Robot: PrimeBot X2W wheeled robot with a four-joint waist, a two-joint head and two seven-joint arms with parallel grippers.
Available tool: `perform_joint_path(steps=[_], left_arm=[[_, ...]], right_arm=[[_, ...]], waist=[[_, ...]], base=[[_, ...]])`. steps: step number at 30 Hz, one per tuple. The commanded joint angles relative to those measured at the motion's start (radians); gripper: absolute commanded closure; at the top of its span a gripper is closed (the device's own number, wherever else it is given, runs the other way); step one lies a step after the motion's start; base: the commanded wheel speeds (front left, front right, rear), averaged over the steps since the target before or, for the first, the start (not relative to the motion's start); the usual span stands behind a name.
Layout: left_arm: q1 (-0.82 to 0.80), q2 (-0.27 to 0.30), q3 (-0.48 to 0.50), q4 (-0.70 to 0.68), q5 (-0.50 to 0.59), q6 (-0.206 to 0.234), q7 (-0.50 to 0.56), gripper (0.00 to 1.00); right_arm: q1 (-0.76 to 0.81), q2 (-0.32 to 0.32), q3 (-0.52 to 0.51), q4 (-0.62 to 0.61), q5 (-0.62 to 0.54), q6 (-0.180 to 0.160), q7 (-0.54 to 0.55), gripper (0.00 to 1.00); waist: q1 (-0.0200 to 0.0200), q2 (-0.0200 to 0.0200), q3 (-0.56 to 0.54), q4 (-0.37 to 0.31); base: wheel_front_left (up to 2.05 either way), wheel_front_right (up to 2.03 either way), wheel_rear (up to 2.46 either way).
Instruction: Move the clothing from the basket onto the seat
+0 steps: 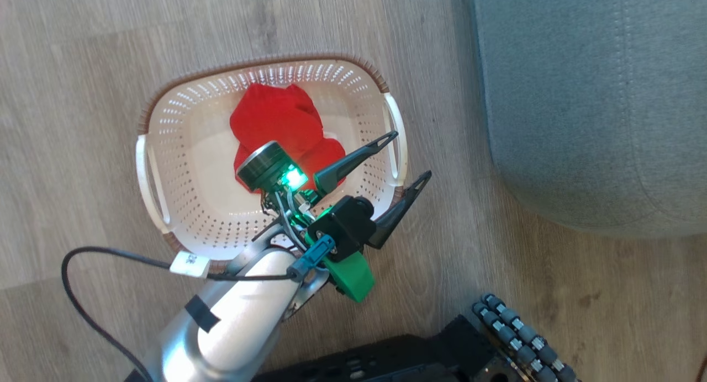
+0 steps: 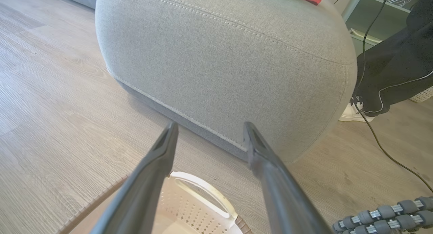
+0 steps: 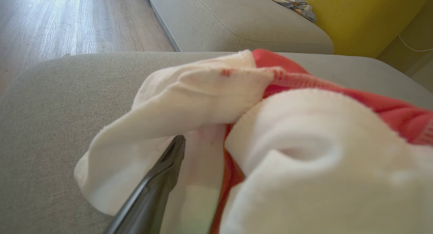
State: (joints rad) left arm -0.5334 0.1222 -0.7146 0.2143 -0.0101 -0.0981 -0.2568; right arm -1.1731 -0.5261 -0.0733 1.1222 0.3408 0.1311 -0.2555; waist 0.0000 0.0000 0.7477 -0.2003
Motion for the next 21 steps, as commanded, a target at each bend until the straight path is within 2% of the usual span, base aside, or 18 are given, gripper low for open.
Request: perform_joint_path(steps=[1, 10, 14, 21], left_arm=[[0.008, -0.008, 0.01, -0.027, -0.005, 0.004, -0.005, 0.0], [0.031, -0.03, 0.014, -0.03, -0.027, 0.004, -0.005, 0.0], [0.048, -0.038, 0.016, -0.025, -0.029, 0.004, -0.005, 0.0], [0.078, -0.052, 0.044, -0.03, -0.047, 0.002, -0.005, 0.0]], right_arm=[[0.027, -0.022, 0.022, 0.003, 0.016, 0.0, -0.006, 0.0], [0.06, -0.006, 0.181, 0.037, 0.101, 0.0, -0.003, 0.0], [0.107, 0.013, 0.277, 0.01, 0.184, 0.0, 0.051, 0.0], [0.209, -0.023, 0.43, -0.067, 0.296, 0.0, 0.053, 0.0]], waist=[[0.0, 0.0, -0.024, 0.002], [0.0, 0.0, -0.132, 0.005], [0.0, 0.0, -0.201, 0.002], [0.0, 0.0, -0.32, 0.016]], base=[[0.0, 0.0, 0.0], [0.0, 0.0, 0.0], [0.0, 0.0, 0.0], [0.0, 0.0, 0.0]])
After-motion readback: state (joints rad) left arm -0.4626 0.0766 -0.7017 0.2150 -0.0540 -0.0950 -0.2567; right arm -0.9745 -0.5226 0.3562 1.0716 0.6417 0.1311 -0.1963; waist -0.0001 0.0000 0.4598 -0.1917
